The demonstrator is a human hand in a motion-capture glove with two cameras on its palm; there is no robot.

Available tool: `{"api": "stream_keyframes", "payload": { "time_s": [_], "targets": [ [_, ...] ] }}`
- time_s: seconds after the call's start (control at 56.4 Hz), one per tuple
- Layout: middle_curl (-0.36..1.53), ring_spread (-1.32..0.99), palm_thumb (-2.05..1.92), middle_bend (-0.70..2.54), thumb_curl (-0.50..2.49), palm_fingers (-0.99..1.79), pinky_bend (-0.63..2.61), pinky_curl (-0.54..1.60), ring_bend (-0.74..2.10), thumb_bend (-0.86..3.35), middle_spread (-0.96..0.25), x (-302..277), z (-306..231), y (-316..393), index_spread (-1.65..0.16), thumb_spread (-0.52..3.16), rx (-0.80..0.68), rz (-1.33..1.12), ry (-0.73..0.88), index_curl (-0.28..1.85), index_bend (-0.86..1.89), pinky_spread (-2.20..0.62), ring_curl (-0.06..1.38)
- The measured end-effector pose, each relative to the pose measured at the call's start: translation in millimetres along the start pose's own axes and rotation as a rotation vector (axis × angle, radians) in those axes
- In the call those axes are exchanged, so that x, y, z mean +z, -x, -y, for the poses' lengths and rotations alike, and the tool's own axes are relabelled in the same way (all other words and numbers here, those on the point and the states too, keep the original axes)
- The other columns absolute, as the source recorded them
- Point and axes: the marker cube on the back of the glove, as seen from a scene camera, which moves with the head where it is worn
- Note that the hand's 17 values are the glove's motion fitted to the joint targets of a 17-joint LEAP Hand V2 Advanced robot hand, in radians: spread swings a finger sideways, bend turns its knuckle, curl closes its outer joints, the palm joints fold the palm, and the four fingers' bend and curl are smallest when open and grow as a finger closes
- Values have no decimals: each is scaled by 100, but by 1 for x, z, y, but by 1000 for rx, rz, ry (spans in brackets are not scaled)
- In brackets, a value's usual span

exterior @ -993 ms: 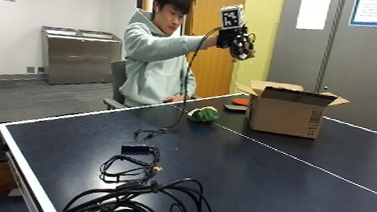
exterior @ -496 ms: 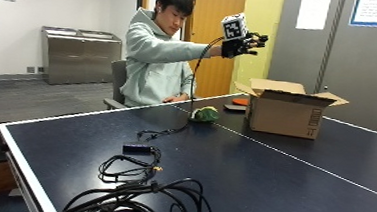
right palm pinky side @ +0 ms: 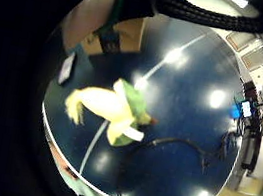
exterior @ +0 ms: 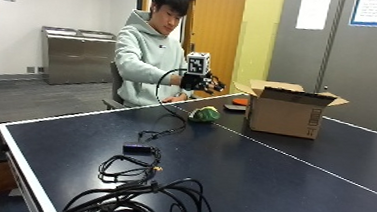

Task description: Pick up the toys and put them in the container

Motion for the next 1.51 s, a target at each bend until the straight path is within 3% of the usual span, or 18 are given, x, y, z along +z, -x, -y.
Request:
{"api": "stream_keyframes", "payload": {
  "time_s": [0.071,0.124,0.284,0.337,0.372,0.39,0.443,0.55,0.674,0.745,0.798,0.922,1.01,1.064,1.152,1.241,1.347,1.507],
  "targets": [
    [25,1,10,16,38,-15,82,32,16,-3,-5,25,7,6,-30,127,251,111,122,44,14,6,24],
    [26,0,8,17,37,-15,81,31,15,-3,-6,43,10,1,-30,125,327,125,192,42,14,6,23],
    [29,-2,5,22,35,-6,73,30,16,-2,-8,85,3,-3,-30,124,124,-76,311,40,17,5,22],
    [31,-3,7,24,35,4,72,30,23,0,-9,87,8,10,-30,126,212,-10,290,40,16,4,24],
    [31,-8,14,27,36,28,69,28,40,4,-11,88,12,15,-31,131,277,52,289,38,16,3,26],
    [32,-13,19,29,36,44,68,27,50,7,-13,88,13,16,-31,135,287,72,294,38,17,0,28],
    [34,-19,26,33,38,57,66,26,64,12,-17,88,14,19,-31,141,278,101,316,38,16,-6,31],
    [40,-27,49,43,47,84,77,31,91,21,-23,79,11,28,-30,137,207,132,434,39,14,-21,43],
    [49,-33,56,59,57,108,79,35,99,19,-28,50,10,47,-32,117,142,210,563,45,25,-31,49],
    [55,-34,56,71,62,118,77,37,104,16,-28,19,14,48,-32,106,70,101,561,53,37,-34,53],
    [59,-35,56,77,65,119,79,38,106,15,-28,-9,22,35,-32,98,42,87,535,57,43,-36,55],
    [65,-36,56,87,73,117,82,41,112,13,-28,-83,62,43,-32,83,194,139,386,67,54,-38,59],
    [68,-36,56,90,78,114,86,43,116,12,-28,-129,80,38,-32,75,-28,192,282,72,59,-39,60],
    [69,-36,56,91,80,113,87,44,118,11,-28,-150,100,27,-31,70,0,166,222,75,62,-39,61],
    [72,-35,56,98,85,114,88,46,120,10,-26,-188,119,-32,-31,63,-191,481,125,79,64,-39,63],
    [74,-35,56,100,89,112,90,47,122,9,-25,-203,150,-37,-31,57,-206,499,11,83,65,-39,63],
    [75,-35,56,101,93,110,91,48,123,9,-25,-202,198,47,-30,52,-28,319,-145,87,66,-39,64],
    [76,-35,56,98,98,95,95,49,123,7,-25,-181,241,64,-31,49,155,238,-227,91,58,-39,65]
  ]
}}
